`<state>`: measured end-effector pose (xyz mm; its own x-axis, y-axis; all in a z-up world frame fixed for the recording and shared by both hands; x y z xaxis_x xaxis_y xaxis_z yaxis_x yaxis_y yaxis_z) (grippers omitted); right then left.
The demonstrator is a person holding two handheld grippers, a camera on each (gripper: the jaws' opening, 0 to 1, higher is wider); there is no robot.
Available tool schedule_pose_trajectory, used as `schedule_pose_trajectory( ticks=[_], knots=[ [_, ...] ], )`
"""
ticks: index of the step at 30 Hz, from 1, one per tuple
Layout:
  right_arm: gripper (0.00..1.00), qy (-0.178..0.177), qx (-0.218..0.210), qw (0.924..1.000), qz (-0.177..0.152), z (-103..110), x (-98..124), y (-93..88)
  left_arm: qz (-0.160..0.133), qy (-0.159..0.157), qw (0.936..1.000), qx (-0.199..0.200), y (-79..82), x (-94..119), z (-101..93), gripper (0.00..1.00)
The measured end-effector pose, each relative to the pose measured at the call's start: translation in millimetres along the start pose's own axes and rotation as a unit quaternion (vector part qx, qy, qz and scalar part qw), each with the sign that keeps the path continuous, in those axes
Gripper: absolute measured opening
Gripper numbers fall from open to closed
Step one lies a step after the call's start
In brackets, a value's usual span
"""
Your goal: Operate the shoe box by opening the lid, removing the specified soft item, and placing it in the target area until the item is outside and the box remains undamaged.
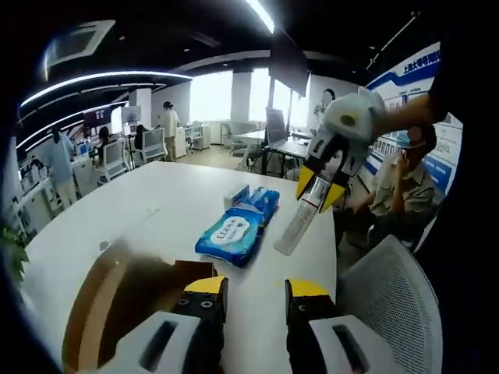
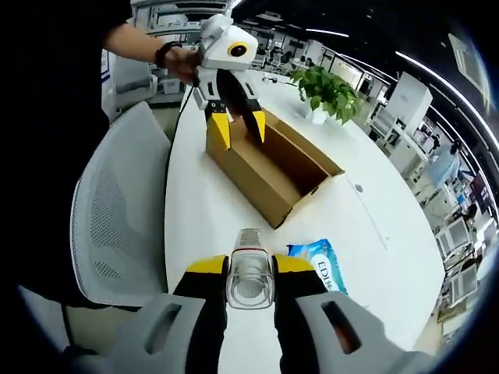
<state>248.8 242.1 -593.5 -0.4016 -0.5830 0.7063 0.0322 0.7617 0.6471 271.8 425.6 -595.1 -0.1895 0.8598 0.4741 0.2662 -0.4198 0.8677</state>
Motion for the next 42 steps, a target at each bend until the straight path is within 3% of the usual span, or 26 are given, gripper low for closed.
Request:
schedule_pose_trajectory(
  ticks=[16, 42],
  knots=[
    [0.19, 0.018, 0.017, 0.999, 0.037, -35, -9, -22.6, -0.023, 0.079, 0.994, 0.072, -28.7, 30, 19.0, 0.3],
    [0.19, 0.006, -0.004, 0.9972, 0.075, -132, -36, -62.7, -0.028, 0.139, 0.9806, 0.135, -56.3, 48, 12.4, 0.3]
  ],
)
Point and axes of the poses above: the point that each gripper's makers call its tool centre point, and the gripper's own axes: x roughly backward along the fingers, z roughly to its left, y roughly out of its top, the point moved 3 cm from there along x, roughly backward along the fingers, and after that the axes turned 7 degrees about -y, right-handed, at the moved point
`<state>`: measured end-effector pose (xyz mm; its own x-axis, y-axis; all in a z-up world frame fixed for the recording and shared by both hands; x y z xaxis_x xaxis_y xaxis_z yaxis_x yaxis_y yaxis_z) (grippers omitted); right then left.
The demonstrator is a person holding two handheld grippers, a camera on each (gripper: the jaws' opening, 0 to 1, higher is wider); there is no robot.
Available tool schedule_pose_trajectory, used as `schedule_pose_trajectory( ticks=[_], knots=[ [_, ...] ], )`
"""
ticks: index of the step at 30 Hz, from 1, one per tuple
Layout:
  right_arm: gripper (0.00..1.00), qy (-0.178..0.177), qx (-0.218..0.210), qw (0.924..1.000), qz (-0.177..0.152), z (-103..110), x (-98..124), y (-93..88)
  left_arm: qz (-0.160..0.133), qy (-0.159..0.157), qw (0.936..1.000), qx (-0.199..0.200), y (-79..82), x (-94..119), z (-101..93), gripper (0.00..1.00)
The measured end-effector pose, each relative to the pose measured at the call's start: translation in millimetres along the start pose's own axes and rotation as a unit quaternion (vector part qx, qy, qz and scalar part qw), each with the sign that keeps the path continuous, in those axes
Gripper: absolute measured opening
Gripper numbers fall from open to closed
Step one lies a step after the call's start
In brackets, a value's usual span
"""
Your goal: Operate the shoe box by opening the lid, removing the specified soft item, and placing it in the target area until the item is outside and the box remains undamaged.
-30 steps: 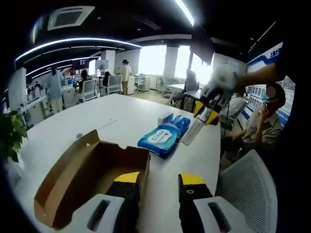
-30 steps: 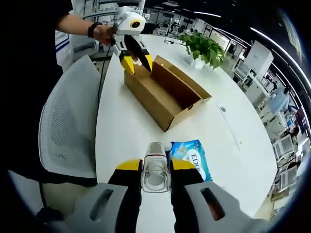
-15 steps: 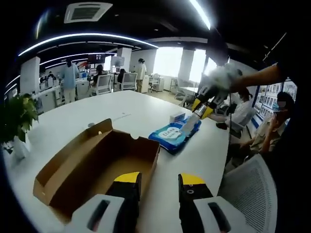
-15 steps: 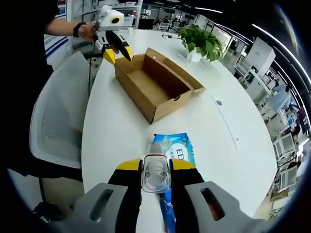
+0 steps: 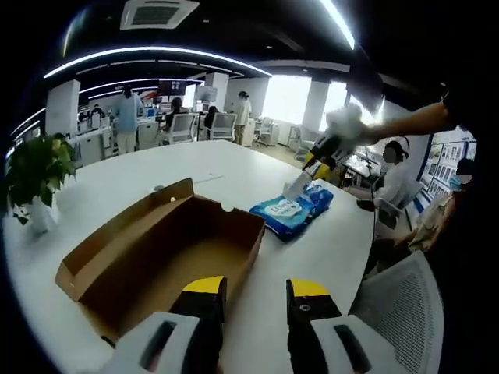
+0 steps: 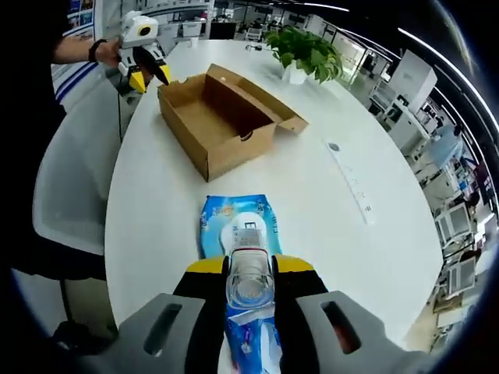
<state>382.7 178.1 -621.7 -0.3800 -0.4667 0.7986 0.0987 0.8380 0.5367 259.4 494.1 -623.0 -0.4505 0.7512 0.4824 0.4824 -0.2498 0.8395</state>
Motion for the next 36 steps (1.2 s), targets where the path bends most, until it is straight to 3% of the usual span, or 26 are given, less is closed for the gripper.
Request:
schedule_pose_trajectory(
  ticks=[15, 36],
  knots=[
    [0.19, -0.017, -0.008, 0.9992, 0.036, -62, -25, -19.7, 0.003, 0.027, 0.9995, 0.018, -3.0, 10, 13.5, 0.3],
    [0.19, 0.024, 0.072, 0.9892, 0.125, -69, -58, -40.8, 0.011, 0.039, 0.9987, 0.031, -14.6, 16, 21.9, 0.3]
  ],
)
Point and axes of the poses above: the point that each gripper's makers call its tool centre point, and the gripper's own axes: x roughly backward along the fingers, z roughly to its left, y roughly out of its top, the point moved 3 cm from there along x, roughly backward along the fingers, and after that the axes turned 7 degrees about -y, right-handed, at the moved point
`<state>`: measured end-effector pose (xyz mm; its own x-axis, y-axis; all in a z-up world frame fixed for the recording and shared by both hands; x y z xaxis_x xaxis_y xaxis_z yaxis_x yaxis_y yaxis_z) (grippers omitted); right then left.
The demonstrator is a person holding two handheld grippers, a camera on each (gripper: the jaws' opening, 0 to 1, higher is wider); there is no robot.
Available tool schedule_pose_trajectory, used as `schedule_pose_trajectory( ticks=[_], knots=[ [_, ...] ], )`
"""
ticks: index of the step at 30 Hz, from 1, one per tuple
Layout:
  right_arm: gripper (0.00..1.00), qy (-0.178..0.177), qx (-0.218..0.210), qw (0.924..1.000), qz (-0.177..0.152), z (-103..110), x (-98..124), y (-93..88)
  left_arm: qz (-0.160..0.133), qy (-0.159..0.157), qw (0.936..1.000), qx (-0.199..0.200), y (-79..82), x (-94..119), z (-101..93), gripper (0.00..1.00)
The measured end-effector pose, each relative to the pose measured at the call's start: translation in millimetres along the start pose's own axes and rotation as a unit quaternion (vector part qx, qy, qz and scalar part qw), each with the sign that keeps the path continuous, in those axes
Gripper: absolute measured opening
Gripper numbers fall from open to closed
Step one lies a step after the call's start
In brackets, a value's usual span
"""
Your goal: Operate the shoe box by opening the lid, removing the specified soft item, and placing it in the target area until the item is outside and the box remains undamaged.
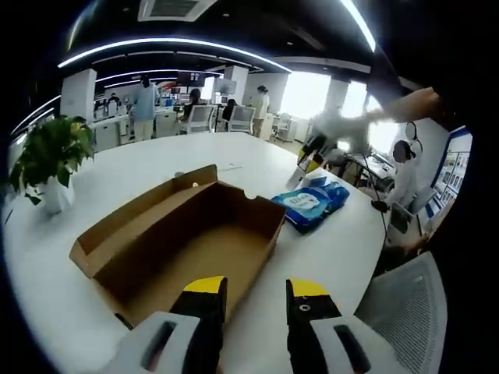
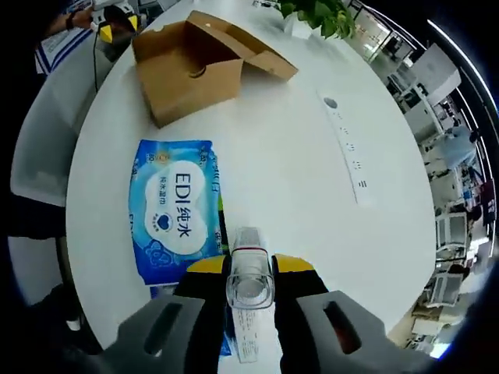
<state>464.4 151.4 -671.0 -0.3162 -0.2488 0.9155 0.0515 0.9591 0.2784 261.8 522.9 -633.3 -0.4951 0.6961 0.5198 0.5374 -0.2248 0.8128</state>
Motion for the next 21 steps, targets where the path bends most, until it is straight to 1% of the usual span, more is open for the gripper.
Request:
schedule_pose_trajectory(
  ticks=[7, 10, 17, 21],
  knots=[
    [0.19, 0.019, 0.025, 0.9992, 0.023, 3.5, -3.0, -4.2, 0.0, 0.003, 1.0, 0.004, -2.0, 1.8, 2.0, 0.3],
    [0.19, 0.022, 0.037, 0.9986, 0.029, 4.7, -2.5, -3.0, 0.0, 0.003, 1.0, 0.005, -2.8, 1.2, 2.7, 0.3],
    [0.19, 0.037, 0.07, 0.9955, 0.052, 8.4, -4.8, -7.1, -0.002, 0.002, 1.0, 0.007, -2.6, -0.8, 3.0, 0.3],
    [0.19, 0.042, 0.077, 0.9942, 0.062, 8.1, -5.2, -10.0, -0.003, 0.002, 1.0, 0.009, -2.5, -0.9, 4.1, 0.3]
  ],
)
Point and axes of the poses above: the point that each gripper's makers call its tool centre point, and the gripper's own axes: x roughly backward along the fingers, z roughly to its left, y roughly out of its top, the point moved 3 cm from there along x, roughly backward along the fingers, and after that the axes turned 7 degrees about -y, right-handed, at the moved point
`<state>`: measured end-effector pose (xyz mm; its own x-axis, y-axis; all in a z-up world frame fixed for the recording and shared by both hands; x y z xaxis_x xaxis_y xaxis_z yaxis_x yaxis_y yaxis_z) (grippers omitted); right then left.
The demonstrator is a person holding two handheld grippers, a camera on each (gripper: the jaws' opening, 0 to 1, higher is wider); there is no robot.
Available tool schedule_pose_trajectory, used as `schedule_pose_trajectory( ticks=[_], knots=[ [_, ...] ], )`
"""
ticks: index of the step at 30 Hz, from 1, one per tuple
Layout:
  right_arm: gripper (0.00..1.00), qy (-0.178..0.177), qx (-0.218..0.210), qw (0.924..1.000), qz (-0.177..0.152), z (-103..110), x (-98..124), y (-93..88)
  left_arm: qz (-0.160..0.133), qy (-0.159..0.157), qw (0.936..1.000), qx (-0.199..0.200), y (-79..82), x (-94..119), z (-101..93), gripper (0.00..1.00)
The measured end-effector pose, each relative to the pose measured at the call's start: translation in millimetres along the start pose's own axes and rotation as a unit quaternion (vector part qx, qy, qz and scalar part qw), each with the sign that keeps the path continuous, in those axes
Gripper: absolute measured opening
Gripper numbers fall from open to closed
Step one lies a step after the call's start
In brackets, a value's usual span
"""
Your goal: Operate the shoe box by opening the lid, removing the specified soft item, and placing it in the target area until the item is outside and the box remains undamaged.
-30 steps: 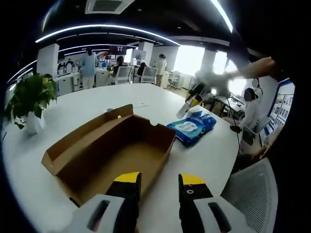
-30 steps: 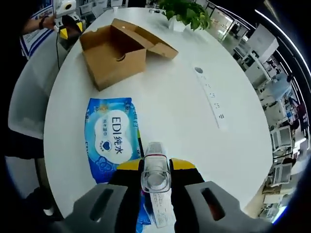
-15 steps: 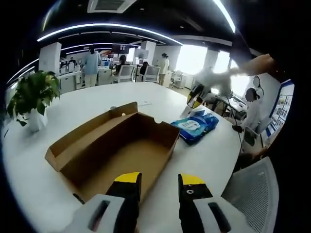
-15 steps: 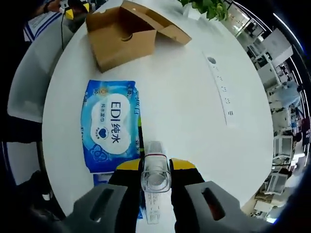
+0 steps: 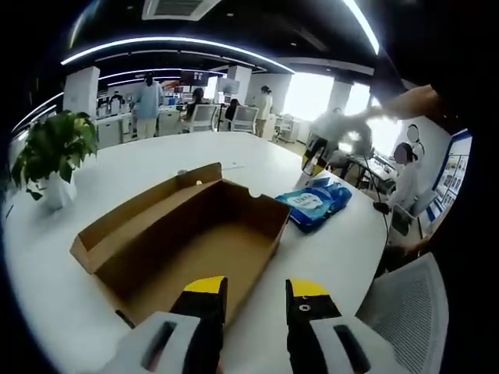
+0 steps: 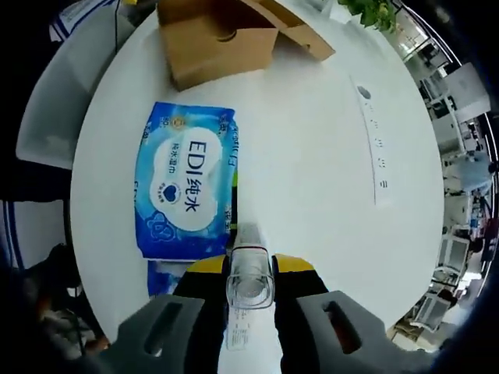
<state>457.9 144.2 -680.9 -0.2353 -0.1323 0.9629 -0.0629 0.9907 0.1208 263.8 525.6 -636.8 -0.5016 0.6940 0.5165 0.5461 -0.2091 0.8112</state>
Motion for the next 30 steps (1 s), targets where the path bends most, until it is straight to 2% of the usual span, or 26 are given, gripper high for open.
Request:
schedule_pose_trajectory(
  ticks=[15, 30],
  knots=[
    [0.2, 0.014, -0.005, 0.9997, 0.02, -8, -5, 10.3, -0.002, 0.0, 1.0, 0.003, 0.3, 0, 1.7, 0.3],
    [0.21, 0.018, -0.011, 0.9993, 0.031, -12, -10, 3.8, -0.002, 0.0, 1.0, 0.009, -3.1, 1, 1.9, 0.3]
  ],
)
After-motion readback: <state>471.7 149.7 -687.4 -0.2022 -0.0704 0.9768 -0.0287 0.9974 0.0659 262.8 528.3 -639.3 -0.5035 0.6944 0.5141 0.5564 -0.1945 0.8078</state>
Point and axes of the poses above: the point that each gripper's makers call its tool centre point, and the gripper's own axes: x roughly backward along the fingers, z roughly to its left, y roughly out of its top, the point moved 3 cm from there along x, roughly backward along the fingers, and after that the axes turned 7 degrees about -y, right-handed, at the moved point
